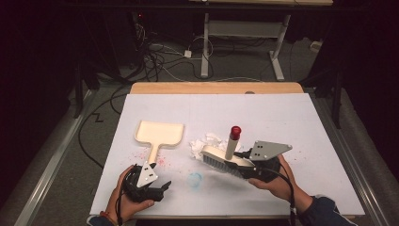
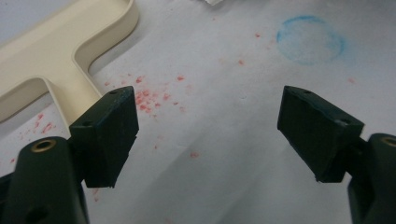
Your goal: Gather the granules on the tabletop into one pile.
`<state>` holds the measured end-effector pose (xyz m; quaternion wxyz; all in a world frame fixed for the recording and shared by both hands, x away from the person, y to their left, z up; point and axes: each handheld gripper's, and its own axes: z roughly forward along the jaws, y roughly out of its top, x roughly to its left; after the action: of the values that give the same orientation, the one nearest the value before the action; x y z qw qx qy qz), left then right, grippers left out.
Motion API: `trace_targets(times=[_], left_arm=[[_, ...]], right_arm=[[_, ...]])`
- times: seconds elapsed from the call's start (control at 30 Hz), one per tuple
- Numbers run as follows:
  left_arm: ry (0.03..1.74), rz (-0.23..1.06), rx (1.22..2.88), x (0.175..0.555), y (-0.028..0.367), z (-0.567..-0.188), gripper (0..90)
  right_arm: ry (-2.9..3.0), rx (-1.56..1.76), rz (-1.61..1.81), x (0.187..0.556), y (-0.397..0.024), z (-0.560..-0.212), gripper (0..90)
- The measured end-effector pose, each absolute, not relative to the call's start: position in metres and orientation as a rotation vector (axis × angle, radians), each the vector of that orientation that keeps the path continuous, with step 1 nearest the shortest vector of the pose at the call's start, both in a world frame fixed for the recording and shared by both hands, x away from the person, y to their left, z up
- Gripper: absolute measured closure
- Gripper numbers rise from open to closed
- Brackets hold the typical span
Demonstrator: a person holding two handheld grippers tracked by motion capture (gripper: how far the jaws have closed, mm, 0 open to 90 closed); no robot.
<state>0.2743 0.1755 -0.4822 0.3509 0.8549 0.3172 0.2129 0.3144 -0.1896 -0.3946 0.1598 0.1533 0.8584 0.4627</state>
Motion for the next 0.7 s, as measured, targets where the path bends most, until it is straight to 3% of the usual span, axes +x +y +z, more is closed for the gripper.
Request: trace_targets(times=[0.43, 0.7], left_arm=[[0.824, 0.560, 2.212, 0.274, 0.177, -0.481, 19.9], [0.824, 0.565, 2.215, 0.275, 0.176, -0.481, 19.9]], right_arm=[[2.325, 0.529, 1.305, 0.310, -0.224, -0.370, 68.3], [2.207, 0.747, 1.091, 0.343, -0.235, -0.397, 68.4]])
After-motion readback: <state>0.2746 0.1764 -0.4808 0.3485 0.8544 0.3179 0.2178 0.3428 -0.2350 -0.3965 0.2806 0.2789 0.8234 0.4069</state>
